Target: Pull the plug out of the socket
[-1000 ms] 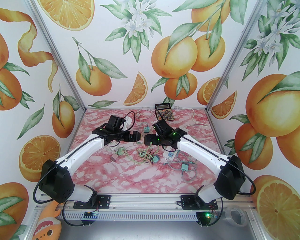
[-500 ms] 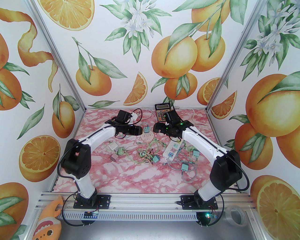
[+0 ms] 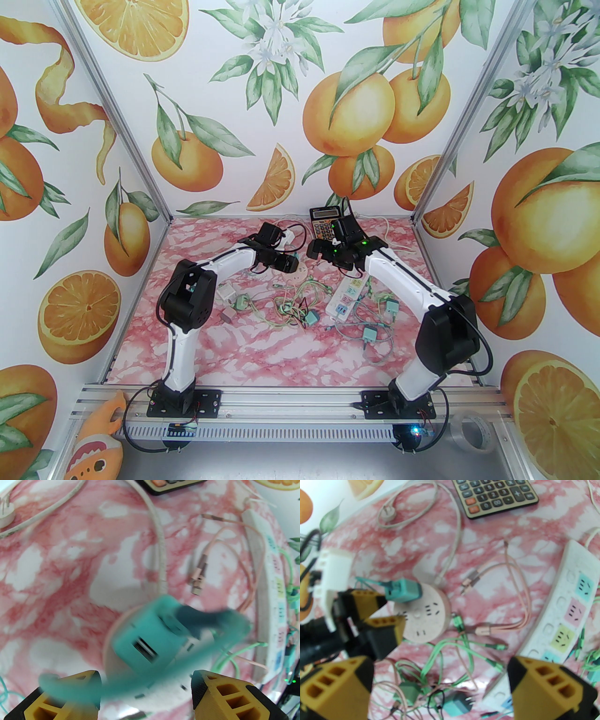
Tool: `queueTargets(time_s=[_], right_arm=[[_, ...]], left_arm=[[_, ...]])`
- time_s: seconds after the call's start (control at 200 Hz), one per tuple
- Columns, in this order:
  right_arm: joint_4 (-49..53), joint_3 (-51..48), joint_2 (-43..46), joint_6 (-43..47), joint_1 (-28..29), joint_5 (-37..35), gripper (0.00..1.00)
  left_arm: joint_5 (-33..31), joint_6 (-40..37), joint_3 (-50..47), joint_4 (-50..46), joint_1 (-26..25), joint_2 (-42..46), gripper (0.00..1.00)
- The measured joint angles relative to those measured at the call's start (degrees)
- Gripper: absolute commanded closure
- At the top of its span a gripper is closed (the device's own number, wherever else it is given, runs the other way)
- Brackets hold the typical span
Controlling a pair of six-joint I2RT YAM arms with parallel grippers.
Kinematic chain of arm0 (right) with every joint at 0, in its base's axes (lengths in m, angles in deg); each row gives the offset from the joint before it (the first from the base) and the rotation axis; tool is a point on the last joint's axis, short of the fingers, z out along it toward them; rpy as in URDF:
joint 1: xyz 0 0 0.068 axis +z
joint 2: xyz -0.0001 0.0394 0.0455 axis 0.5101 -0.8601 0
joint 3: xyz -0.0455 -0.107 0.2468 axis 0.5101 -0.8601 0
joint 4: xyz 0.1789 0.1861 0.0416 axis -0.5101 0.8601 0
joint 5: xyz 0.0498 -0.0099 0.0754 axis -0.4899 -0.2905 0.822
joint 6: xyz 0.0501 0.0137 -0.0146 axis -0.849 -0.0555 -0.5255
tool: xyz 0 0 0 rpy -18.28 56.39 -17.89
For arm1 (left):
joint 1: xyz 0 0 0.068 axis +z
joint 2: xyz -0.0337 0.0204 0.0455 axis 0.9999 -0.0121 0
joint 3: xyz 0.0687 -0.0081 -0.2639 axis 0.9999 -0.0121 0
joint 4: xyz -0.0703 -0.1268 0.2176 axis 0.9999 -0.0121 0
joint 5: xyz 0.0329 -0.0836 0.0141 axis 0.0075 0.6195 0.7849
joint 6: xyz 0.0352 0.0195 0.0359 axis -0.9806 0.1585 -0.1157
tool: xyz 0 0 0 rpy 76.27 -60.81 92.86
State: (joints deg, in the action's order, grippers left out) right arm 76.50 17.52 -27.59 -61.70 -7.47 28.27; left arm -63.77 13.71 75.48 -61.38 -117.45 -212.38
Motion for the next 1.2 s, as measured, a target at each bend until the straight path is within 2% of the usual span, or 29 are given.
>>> queueTargets(time_s=[0.16,0.32,0.375,0.435,0.57,0.841,1.196], right_arm=[[0.46,0.94,-0.72,0.33,-0.55,0.96,0.0],[1.14,1.05,-1.27,0.37,-1.33,1.99,0.0],[1.36,1.05,-1.36,0.37,-1.44,2.32,0.0],[1.38,1.14,-1.55,0.39,-1.53,2.45,0.0],[1.42,1.29,-2.49,0.46,-1.53,3.02,0.0],[1.38,1.57,-4.48,0.52,-1.53,4.61,0.0],[1.18,2.21,-8.85,0.52,-1.46,6.97,0.0]], left_arm=[[-0.87,-2.1,4.28,0.24,0.0,-4.24,0.34],[-0.81,-3.5,8.35,0.44,0.0,-7.04,0.41],[-0.55,-3.72,9.16,0.5,0.0,-7.63,0.47],[-0.55,-4.2,9.49,0.63,0.0,-7.93,0.61],[-0.28,-4.68,9.53,1.05,0.04,-8.02,0.77],[-2.19,-4.15,7.26,3.37,0.04,-6.84,0.8],[-5.16,-1.62,-4.74,3.28,0.31,1.86,0.69]])
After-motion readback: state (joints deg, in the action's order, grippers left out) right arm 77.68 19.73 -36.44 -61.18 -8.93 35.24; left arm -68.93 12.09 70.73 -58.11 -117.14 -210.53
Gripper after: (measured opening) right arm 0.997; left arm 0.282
